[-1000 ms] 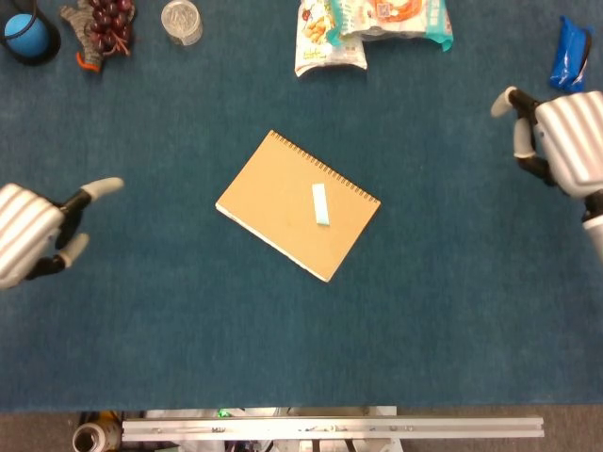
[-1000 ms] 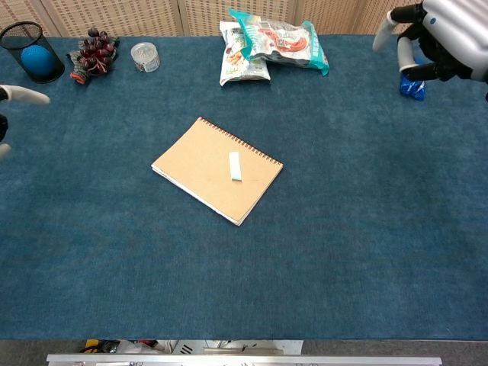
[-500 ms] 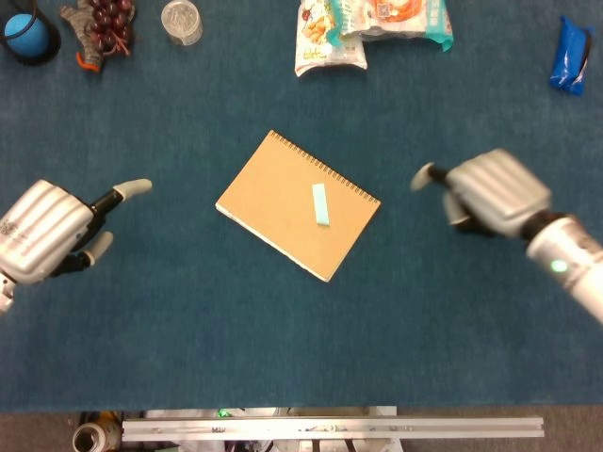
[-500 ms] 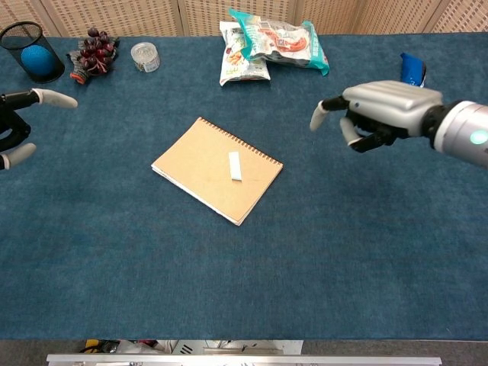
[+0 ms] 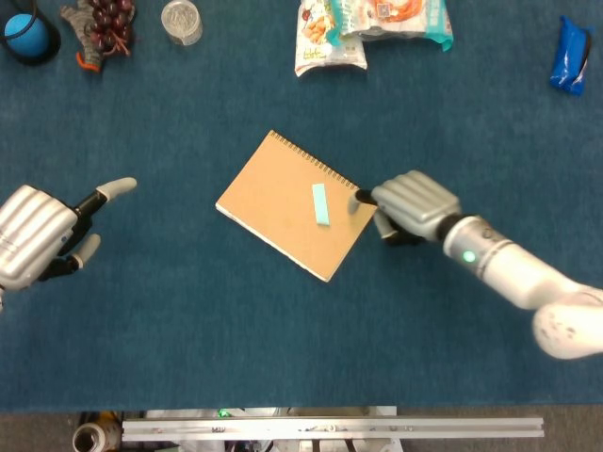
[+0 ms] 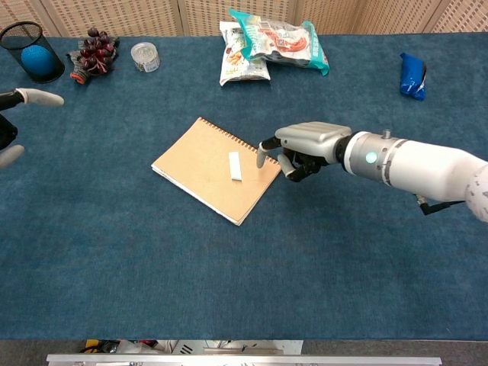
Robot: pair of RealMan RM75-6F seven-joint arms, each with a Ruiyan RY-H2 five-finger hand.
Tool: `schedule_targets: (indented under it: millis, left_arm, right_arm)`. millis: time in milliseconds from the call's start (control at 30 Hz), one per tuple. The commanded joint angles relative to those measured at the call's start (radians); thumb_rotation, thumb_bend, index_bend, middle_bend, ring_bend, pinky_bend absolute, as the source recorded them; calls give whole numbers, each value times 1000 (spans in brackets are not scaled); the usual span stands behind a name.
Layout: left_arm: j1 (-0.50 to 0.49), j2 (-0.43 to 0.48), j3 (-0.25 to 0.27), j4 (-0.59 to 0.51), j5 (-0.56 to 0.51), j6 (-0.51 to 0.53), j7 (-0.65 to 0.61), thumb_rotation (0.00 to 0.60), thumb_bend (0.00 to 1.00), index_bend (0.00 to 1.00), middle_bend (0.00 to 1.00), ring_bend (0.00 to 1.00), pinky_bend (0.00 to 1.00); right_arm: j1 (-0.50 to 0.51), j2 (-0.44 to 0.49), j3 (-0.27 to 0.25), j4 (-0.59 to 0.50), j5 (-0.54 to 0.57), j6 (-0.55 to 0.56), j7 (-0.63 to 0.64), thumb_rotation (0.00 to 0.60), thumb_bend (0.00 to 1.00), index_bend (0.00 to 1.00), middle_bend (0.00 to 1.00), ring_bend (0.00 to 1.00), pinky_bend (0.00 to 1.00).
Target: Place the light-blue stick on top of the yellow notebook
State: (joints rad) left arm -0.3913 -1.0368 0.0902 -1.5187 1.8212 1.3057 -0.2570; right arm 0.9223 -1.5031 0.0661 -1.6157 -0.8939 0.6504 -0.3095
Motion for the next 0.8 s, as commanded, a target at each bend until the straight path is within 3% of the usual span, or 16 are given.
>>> schedule_targets:
  millis: [33, 367, 800]
  left_arm:
    - [2, -4, 2, 4, -1, 6, -3, 600, 460, 128, 837, 914, 873]
    - [5, -6, 10, 12, -4, 24, -11, 600, 459, 128, 836, 914, 872]
    - [-2, -12, 15, 18, -6, 23, -15, 600, 460, 127, 836, 914, 872]
  right_arm:
    - [29, -53, 5, 40, 31, -5, -11, 600, 1000, 312, 1000, 1000, 1000]
    - [71, -130, 0, 98, 82, -5, -25, 600, 1000, 312, 1000, 1000, 1000]
    - [82, -109, -28, 48, 88, 20, -46, 600, 1000, 312, 1000, 1000, 1000]
